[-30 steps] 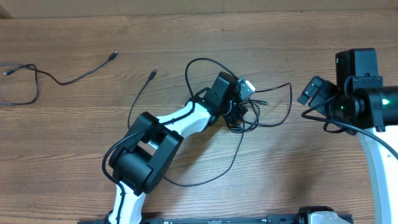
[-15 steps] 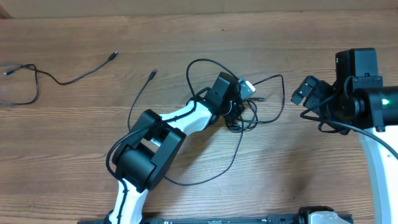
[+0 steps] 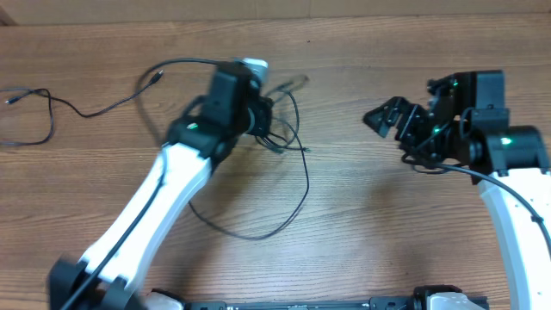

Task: Untangle cables
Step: 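Lift the loops with the left gripper and bring the right gripper alongside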

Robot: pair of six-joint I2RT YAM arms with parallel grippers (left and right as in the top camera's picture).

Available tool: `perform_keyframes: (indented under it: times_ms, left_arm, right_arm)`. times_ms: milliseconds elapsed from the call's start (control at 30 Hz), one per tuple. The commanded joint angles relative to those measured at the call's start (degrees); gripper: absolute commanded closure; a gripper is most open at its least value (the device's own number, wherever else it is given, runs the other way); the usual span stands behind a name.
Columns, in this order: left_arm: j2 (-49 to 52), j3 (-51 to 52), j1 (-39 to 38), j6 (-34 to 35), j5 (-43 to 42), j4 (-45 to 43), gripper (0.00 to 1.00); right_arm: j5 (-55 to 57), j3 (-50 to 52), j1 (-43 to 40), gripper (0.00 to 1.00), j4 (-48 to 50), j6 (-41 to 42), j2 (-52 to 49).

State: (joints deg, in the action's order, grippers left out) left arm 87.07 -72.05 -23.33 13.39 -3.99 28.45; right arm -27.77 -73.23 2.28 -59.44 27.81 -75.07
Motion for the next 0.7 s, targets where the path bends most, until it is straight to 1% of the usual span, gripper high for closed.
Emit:
perform_keyframes:
  times_ms: [0, 100, 200, 333, 567, 667]
  left_arm:
    - [-4.1, -0.5, 0.8, 4.5, -4.5, 0.7, 0.96]
    - [-5.5, -0.5, 0.8, 5.1, -6.1, 0.7, 0.96]
    - [-5.4, -0.5, 0.8, 5.1, -8.5, 0.7, 0.96]
    - [-5.4, -0.5, 0.8, 5.1, -8.5, 0.7, 0.96]
    - [-5.4, -0.5, 0.8, 5.1, -8.7, 1.7, 0.96]
    - [-5.4, -0.5, 0.8, 5.0, -9.2, 1.7, 0.96]
  right_arm:
    - [-15.6, 6.2, 0.9, 0.00, 6.5, -1.8, 0.9]
    - [-23.4, 12.2, 3.4, 0.00, 15.5, -1.7, 0.6]
    - [-24.5, 15.5, 6.2, 0.00, 20.9, -1.8, 0.0]
    - [-20.2, 16.0, 8.0, 0.00, 21.7, -1.8, -0.8]
    - [-20.3, 16.0, 8.4, 0.00, 22.4, -2.5, -0.8]
    - [-20.3, 16.0, 9.4, 0.06, 23.8, -2.8, -0.8]
